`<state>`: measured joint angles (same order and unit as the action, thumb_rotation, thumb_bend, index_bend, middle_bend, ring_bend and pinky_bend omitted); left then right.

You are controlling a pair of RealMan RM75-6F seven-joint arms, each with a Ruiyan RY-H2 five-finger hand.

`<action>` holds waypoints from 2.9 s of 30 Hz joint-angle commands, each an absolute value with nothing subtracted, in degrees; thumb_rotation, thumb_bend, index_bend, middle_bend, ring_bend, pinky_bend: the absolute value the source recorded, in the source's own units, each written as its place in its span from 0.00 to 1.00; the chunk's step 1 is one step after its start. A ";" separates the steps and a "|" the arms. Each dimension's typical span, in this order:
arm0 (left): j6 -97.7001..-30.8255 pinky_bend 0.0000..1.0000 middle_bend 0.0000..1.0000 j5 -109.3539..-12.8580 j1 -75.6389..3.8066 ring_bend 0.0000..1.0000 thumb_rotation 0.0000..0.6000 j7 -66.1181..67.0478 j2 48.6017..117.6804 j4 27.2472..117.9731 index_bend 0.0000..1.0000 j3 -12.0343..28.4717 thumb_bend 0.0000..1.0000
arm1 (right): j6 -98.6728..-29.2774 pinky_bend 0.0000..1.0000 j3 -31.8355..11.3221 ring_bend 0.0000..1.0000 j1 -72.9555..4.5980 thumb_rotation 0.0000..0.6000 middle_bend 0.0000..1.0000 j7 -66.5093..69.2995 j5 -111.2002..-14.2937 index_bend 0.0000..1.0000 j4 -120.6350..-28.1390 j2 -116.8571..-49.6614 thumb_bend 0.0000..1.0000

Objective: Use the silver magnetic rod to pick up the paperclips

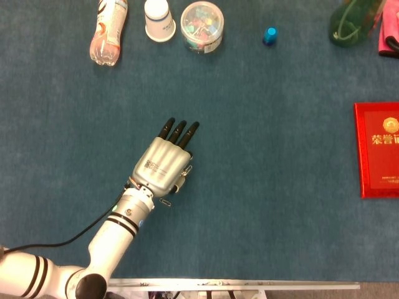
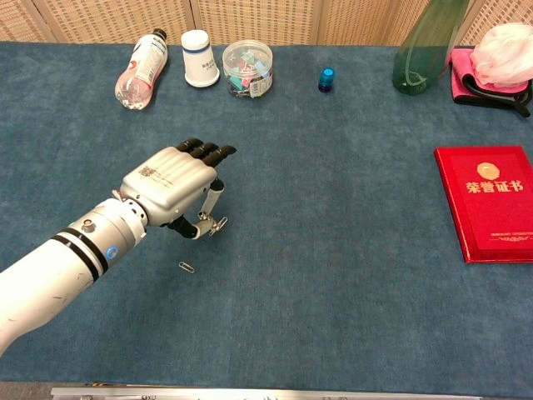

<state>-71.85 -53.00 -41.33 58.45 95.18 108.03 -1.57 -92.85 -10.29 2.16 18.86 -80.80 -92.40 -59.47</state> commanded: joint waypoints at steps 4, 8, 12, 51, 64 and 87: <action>-71.63 0.05 0.00 -53.19 -41.29 0.00 1.00 58.14 95.08 107.84 0.57 -1.56 0.32 | -92.75 0.29 -10.29 0.16 2.15 1.00 0.22 18.99 -80.82 0.27 -92.36 -59.45 0.14; -71.71 0.05 0.00 -53.61 -41.07 0.00 1.00 57.88 94.91 107.84 0.57 -1.78 0.32 | -92.60 0.29 -10.25 0.16 2.10 1.00 0.22 19.00 -80.86 0.27 -92.38 -59.44 0.14; -72.02 0.05 0.00 -54.18 -40.81 0.00 1.00 57.64 94.51 108.30 0.57 -1.89 0.32 | -92.54 0.29 -10.24 0.16 2.08 1.00 0.22 18.86 -80.88 0.27 -92.40 -59.49 0.14; -80.25 0.05 0.00 -57.99 -33.87 0.00 1.00 53.99 81.63 114.31 0.58 -2.15 0.32 | -91.45 0.29 -10.13 0.16 1.53 1.00 0.22 17.48 -80.61 0.27 -92.52 -59.95 0.14; -79.59 0.05 0.00 -56.54 -29.20 0.00 1.00 46.04 77.05 110.18 0.58 -2.56 0.32 | -91.79 0.29 -10.37 0.16 1.70 1.00 0.22 17.48 -80.27 0.27 -92.57 -59.98 0.14; -77.22 0.05 0.00 -59.73 -24.24 0.00 1.00 38.44 78.60 103.00 0.23 -3.10 0.32 | -91.09 0.29 -10.32 0.16 1.29 1.00 0.22 16.11 -80.07 0.27 -92.65 -60.39 0.14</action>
